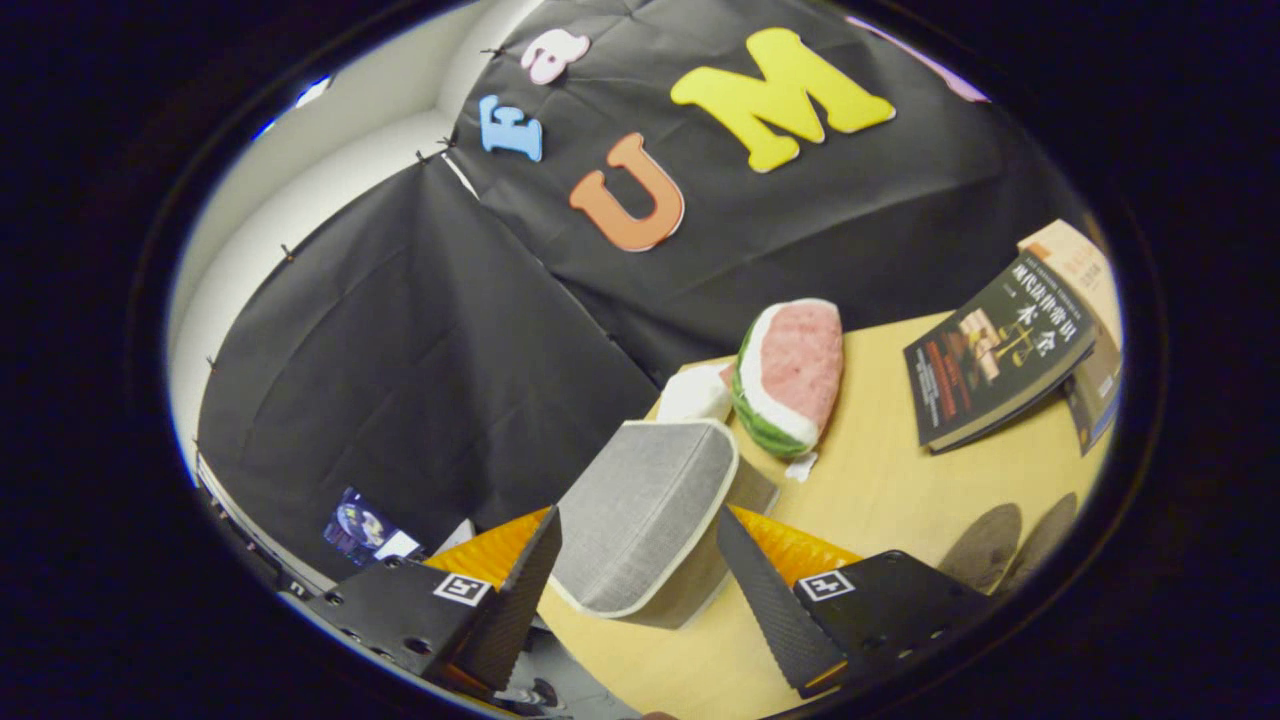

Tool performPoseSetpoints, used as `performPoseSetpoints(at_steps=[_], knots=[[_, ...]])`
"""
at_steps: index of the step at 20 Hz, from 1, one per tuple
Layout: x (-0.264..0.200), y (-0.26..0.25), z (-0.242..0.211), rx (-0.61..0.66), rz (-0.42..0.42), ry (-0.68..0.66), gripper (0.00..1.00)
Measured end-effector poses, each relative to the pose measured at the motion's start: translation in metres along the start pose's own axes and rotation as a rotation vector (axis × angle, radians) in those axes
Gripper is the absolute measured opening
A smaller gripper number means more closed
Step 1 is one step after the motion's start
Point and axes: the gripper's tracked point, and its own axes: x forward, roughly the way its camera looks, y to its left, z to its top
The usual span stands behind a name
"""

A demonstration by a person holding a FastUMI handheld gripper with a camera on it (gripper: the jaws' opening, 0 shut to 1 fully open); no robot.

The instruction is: Open the storage box then place both shoes into the box .Put the left shoe in first, then the right shoe, with the right side of both shoes facing outward in a uniform manner.

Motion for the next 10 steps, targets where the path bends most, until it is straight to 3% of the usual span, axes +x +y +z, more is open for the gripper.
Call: performPoseSetpoints(at_steps=[4, 10], knots=[[0.039, -0.016, -0.024, 0.131, 0.094, 0.118, 0.95], [0.080, -0.036, -0.036, 0.276, 0.187, 0.171, 0.95]])
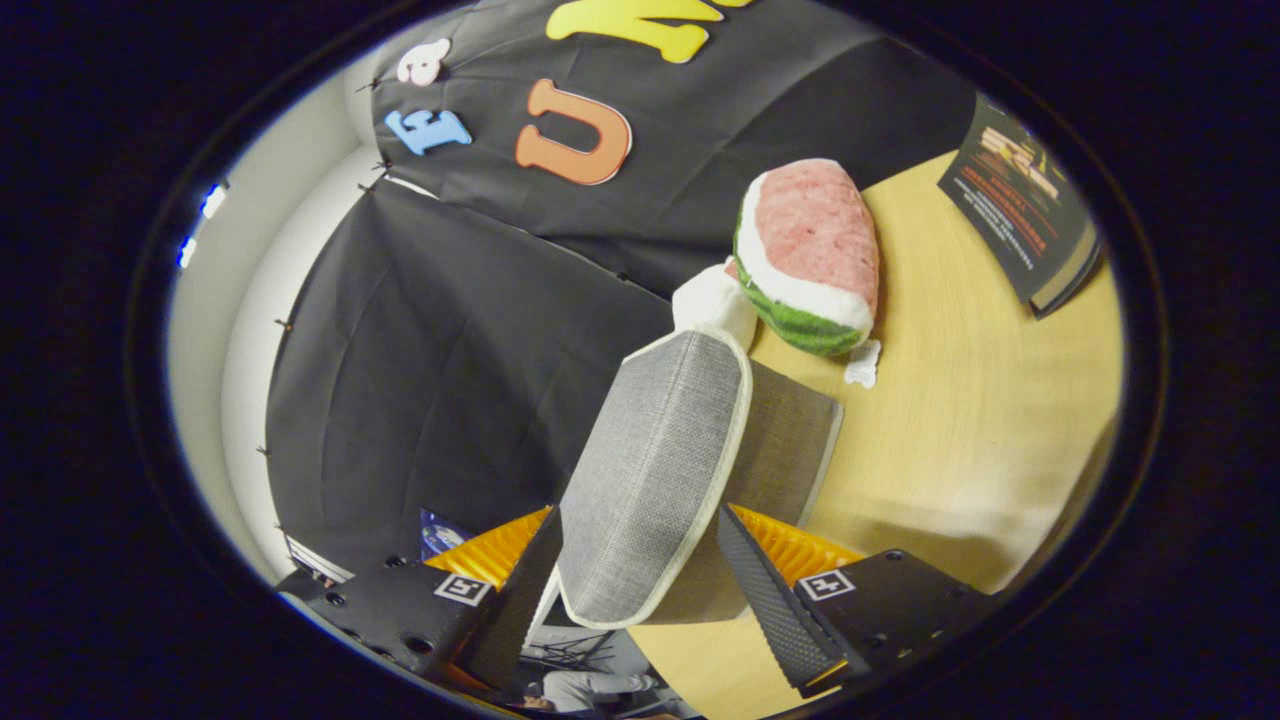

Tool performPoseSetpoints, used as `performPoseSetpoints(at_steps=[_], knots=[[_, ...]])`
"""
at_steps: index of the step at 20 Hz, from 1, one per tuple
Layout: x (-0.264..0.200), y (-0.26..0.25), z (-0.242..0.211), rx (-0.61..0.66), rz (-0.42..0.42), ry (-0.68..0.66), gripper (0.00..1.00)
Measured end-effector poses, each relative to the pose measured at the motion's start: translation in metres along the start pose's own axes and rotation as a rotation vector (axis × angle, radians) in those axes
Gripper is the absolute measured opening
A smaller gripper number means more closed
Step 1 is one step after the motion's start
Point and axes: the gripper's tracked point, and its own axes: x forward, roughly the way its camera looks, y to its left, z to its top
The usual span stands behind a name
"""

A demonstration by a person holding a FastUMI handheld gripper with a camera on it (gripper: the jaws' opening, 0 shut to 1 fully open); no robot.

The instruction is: Open the storage box then place both shoes into the box .Put the left shoe in first, then the right shoe, with the right side of both shoes facing outward in a uniform manner.

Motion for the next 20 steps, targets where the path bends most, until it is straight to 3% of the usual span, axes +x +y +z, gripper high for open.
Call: performPoseSetpoints(at_steps=[9, 14, 15, 20], knots=[[0.036, -0.015, -0.021, 0.172, 0.119, 0.079, 0.95], [0.036, -0.002, -0.015, 0.189, 0.187, 0.070, 0.95], [0.036, -0.001, -0.014, 0.184, 0.179, 0.063, 0.90], [0.016, 0.021, -0.006, 0.149, 0.212, 0.036, 0.38]])
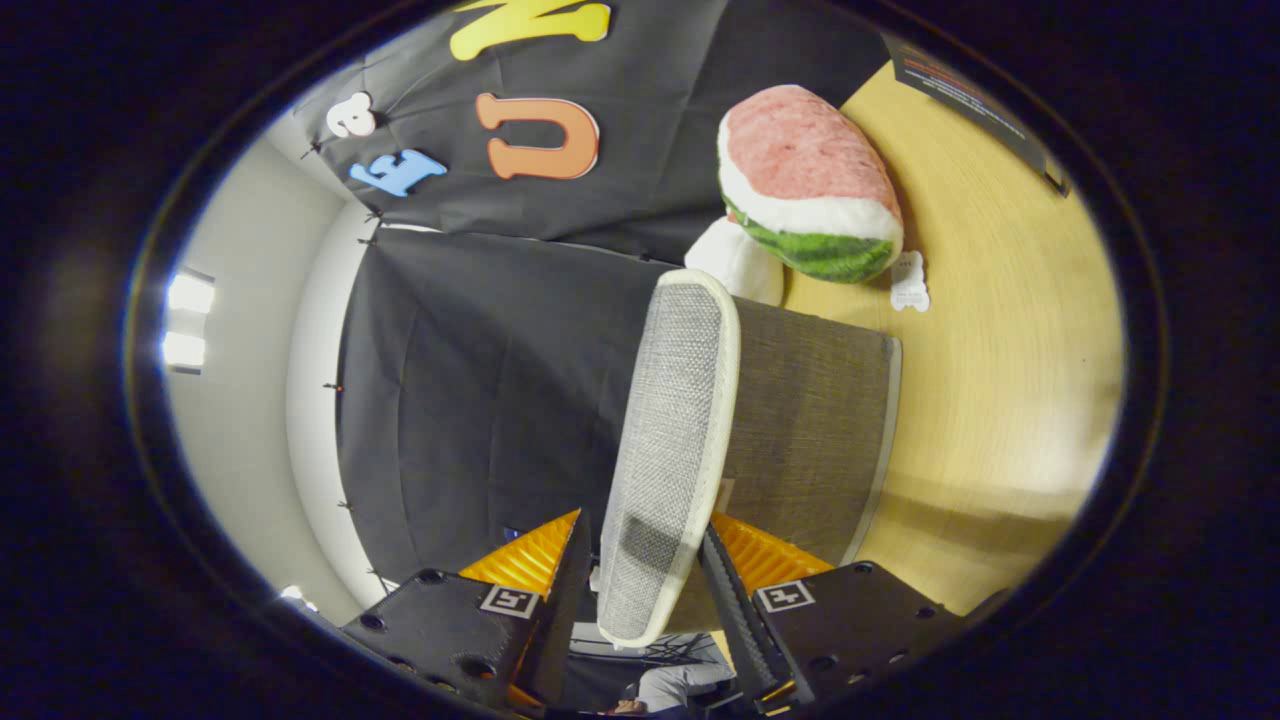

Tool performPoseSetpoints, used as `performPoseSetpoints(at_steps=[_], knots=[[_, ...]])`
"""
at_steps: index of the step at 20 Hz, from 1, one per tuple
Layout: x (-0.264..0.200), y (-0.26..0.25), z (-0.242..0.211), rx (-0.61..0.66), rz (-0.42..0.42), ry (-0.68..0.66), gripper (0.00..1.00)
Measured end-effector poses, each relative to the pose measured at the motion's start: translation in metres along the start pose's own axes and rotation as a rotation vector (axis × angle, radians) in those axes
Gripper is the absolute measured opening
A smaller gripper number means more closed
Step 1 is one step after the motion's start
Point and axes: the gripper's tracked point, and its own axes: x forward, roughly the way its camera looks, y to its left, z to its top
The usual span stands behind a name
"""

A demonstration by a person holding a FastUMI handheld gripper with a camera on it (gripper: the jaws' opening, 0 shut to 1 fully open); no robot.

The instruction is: Open the storage box then place both shoes into the box .Put the left shoe in first, then the right shoe, with the right side of both shoes facing outward in a uniform manner.

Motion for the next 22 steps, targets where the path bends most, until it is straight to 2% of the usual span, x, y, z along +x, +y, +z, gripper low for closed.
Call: performPoseSetpoints(at_steps=[1, 2, 3, 4, 6, 13, 17, 22], knots=[[0.000, -0.007, 0.004, -0.018, -0.065, -0.037, 0.28], [-0.003, -0.008, 0.009, -0.021, -0.084, -0.034, 0.17], [-0.005, -0.001, 0.008, -0.021, -0.067, -0.029, 0.07], [0.008, -0.006, 0.009, -0.038, -0.103, -0.036, 0.07], [0.000, 0.002, 0.006, -0.057, -0.107, -0.040, 0.00], [0.009, 0.085, 0.022, -0.198, -0.117, -0.045, 0.00], [0.050, 0.144, 0.024, -0.323, -0.121, -0.022, 0.00], [0.106, 0.177, 0.035, -0.362, -0.130, -0.029, 0.02]])
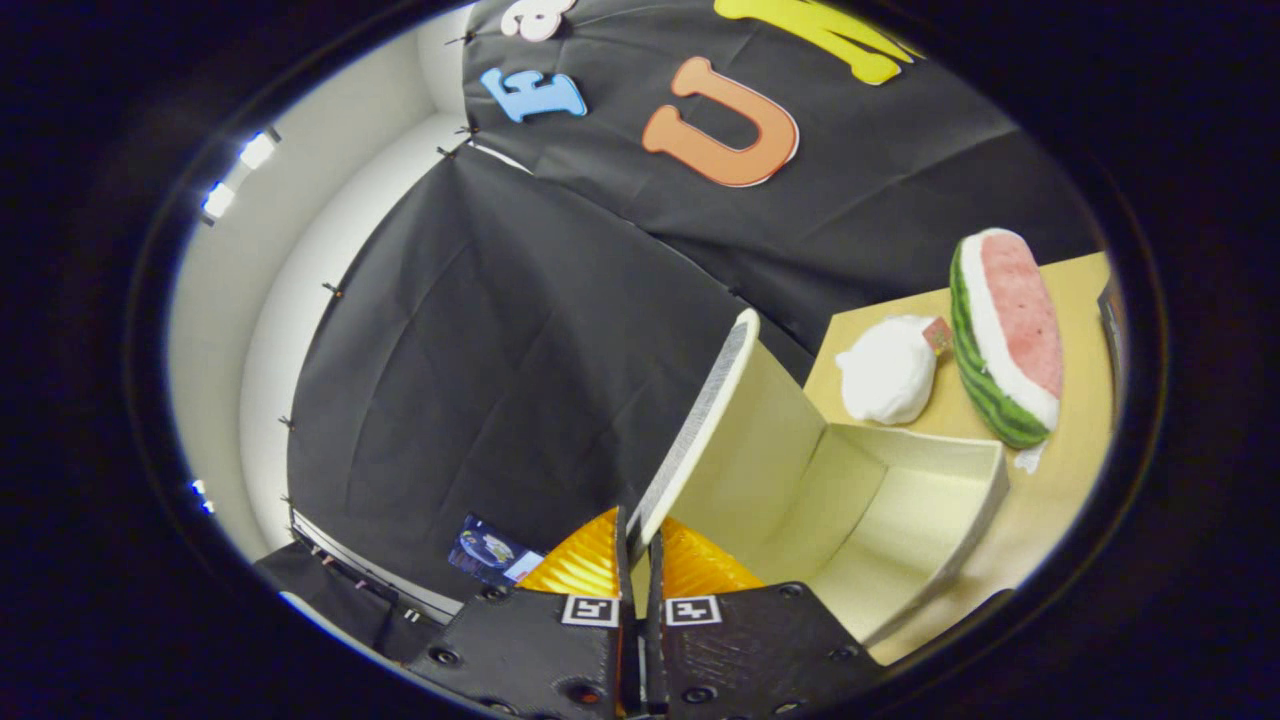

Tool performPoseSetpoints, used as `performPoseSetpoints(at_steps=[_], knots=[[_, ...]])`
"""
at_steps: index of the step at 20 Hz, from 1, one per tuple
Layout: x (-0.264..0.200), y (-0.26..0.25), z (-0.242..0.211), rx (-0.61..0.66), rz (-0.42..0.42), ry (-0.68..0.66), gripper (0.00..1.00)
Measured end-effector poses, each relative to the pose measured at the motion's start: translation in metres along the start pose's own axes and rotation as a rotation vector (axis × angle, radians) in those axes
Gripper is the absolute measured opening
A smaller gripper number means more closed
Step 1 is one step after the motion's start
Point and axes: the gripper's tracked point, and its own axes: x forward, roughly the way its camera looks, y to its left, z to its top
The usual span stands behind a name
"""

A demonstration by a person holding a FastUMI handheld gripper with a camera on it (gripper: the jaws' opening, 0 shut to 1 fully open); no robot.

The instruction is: Open the storage box then place both shoes into the box .Put the left shoe in first, then the right shoe, with the right side of both shoes facing outward in a uniform manner.

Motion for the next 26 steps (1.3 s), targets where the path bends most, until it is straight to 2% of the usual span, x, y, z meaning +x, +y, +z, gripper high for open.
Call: performPoseSetpoints(at_steps=[6, 8, 12, 15, 17, 20, 22, 26], knots=[[0.067, 0.031, 0.000, -0.111, -0.046, 0.031, 0.14], [0.080, 0.046, 0.001, -0.158, -0.040, 0.029, 0.24], [0.096, 0.060, 0.001, -0.213, -0.039, 0.020, 0.81], [0.090, 0.063, 0.004, -0.217, -0.052, 0.001, 0.82], [0.076, 0.057, 0.006, -0.230, -0.091, -0.029, 0.82], [0.033, 0.042, 0.008, -0.316, -0.201, -0.101, 0.82], [-0.004, 0.031, 0.009, -0.359, -0.289, -0.169, 0.90], [-0.112, -0.004, 0.003, -0.403, -0.514, -0.316, 0.94]])
